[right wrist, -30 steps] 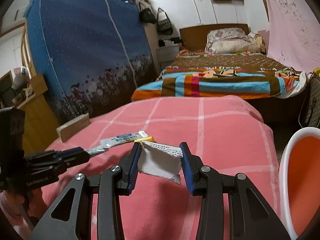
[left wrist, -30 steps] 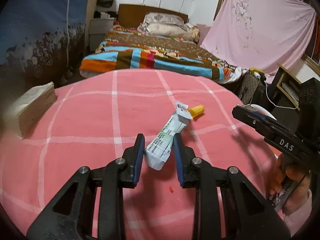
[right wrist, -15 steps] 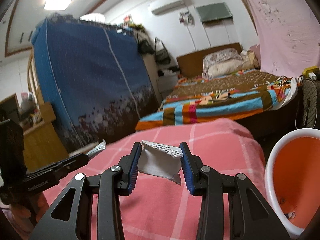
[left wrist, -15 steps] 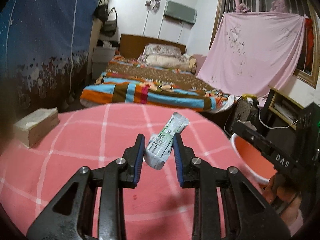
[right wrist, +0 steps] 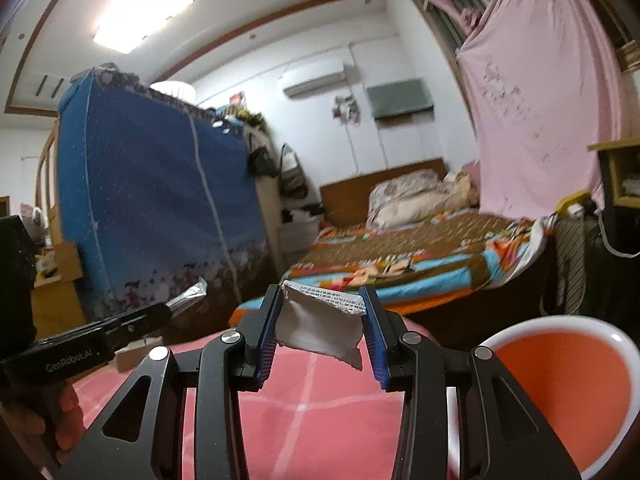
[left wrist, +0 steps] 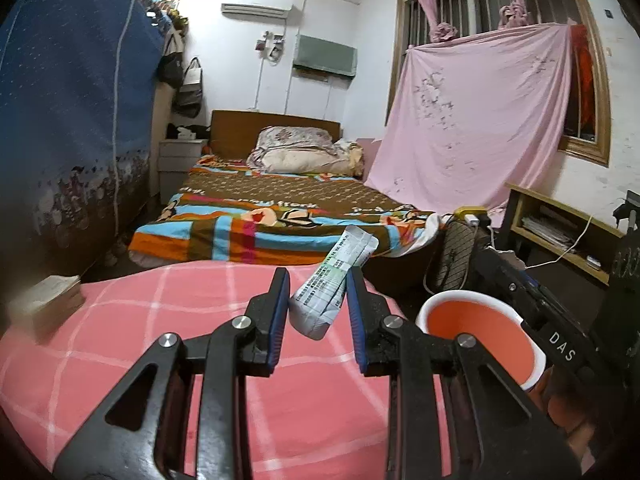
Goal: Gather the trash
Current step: 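Carry the tube and paper scrap over the bucket and open both tools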
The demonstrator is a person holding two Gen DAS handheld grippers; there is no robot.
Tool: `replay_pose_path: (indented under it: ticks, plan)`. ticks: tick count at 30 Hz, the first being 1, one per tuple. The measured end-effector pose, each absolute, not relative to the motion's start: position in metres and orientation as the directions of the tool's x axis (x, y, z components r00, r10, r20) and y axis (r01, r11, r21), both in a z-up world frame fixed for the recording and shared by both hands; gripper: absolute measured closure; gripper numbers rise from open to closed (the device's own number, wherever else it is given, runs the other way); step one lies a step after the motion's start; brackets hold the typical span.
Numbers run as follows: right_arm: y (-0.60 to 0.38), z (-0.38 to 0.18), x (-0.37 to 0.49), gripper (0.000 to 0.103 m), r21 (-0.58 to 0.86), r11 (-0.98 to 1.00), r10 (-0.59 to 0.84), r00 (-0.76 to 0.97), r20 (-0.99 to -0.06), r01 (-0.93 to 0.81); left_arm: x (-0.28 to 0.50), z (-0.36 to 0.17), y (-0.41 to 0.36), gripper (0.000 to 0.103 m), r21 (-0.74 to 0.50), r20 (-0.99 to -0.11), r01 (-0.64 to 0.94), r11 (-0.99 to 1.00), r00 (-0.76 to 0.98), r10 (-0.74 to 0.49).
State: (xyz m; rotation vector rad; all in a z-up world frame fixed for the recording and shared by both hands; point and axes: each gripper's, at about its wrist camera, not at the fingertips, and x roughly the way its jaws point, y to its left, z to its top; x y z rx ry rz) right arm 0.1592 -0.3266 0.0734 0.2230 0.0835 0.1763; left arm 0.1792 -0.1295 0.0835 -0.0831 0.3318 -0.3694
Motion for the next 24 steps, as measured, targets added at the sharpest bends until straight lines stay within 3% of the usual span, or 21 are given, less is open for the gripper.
replay_pose_path:
  ticks: [10, 24]
  plan:
    - [-0.363, 0.076, 0.14, 0.066, 0.223, 0.974, 0.033, 0.999, 0.01, -0.035, 0.176, 0.095, -0.177, 0.092, -0.096, -0.246, 0.437, 0.894, 0.86, -0.447]
    - [-0.418, 0.063, 0.127, 0.066, 0.293, 0.948, -0.121, 0.992, -0.02, 0.121, 0.17, 0.092, -0.238, 0.092, -0.042, -0.239, 0.57, 0.821, 0.792, -0.562]
